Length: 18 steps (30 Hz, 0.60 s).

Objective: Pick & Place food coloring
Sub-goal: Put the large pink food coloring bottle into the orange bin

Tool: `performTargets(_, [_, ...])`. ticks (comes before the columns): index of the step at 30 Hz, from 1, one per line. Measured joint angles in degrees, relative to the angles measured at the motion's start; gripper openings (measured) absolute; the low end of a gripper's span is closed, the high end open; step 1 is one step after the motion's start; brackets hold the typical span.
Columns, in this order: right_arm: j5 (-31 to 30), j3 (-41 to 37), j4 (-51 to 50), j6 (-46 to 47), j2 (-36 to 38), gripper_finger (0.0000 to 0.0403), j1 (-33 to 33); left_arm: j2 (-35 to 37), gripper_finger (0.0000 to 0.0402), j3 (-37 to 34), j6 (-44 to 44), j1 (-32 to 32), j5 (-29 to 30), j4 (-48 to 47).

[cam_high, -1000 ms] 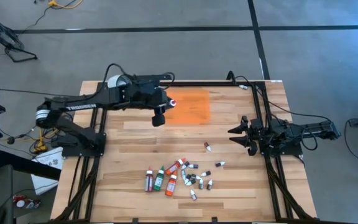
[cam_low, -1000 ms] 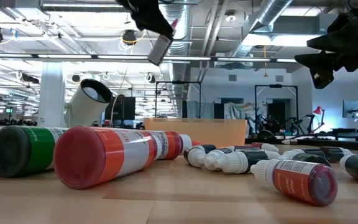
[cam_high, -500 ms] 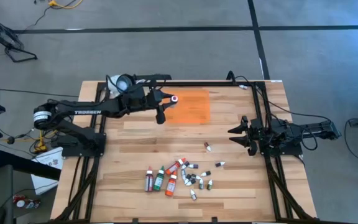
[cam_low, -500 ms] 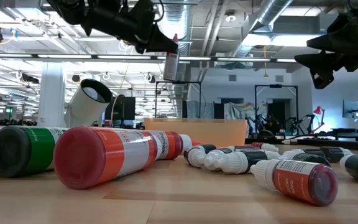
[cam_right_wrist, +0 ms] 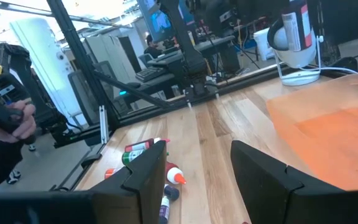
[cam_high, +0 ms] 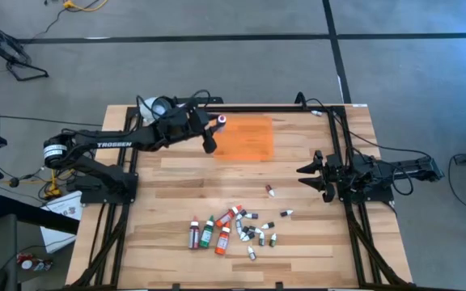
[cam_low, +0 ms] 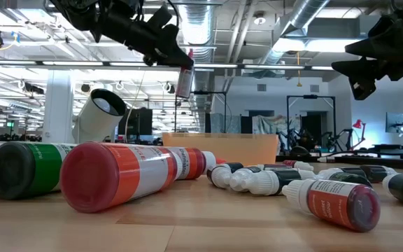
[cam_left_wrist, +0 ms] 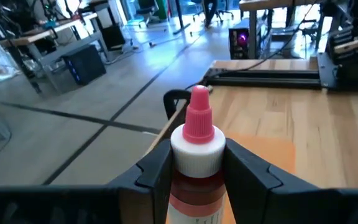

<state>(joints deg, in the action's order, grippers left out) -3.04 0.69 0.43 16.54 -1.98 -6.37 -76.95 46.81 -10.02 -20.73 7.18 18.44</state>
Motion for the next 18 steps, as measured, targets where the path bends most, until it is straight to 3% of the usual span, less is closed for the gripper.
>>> performTargets(12, [0.0, 0.0, 0.0, 0.0, 0.0, 0.0173, 0.0, 0.0, 0.0115, 0.0, -1.7, 0.0, 7.0, -2.6])
performTargets(18, [0.0, 0.0, 0.0, 0.0, 0.0, 0.0173, 0.0, 0.0, 0.0115, 0.0, -3.7, 0.0, 7.1, -3.7])
